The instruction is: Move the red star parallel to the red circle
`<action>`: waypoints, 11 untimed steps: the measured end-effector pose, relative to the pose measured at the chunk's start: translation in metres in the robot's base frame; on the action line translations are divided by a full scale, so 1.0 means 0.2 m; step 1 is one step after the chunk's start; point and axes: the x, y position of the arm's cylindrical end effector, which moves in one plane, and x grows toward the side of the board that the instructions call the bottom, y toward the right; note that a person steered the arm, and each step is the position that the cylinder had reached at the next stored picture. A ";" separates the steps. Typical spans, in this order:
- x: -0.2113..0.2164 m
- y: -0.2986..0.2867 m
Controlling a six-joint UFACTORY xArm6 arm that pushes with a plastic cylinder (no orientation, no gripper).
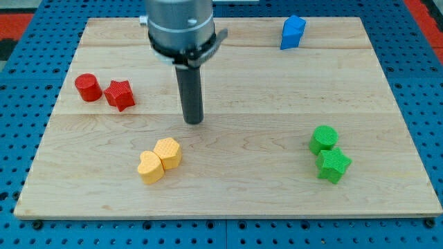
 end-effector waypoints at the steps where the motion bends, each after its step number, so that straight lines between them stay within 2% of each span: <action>1: -0.30 -0.27; 2: -0.82 -0.55; 3: -0.67 -1.14; 4: -0.53 -1.27; 6: -0.24 -1.16; 7: 0.03 -0.82; 9: -0.03 -0.69; 10: -0.03 -0.43; 11: -0.03 -0.42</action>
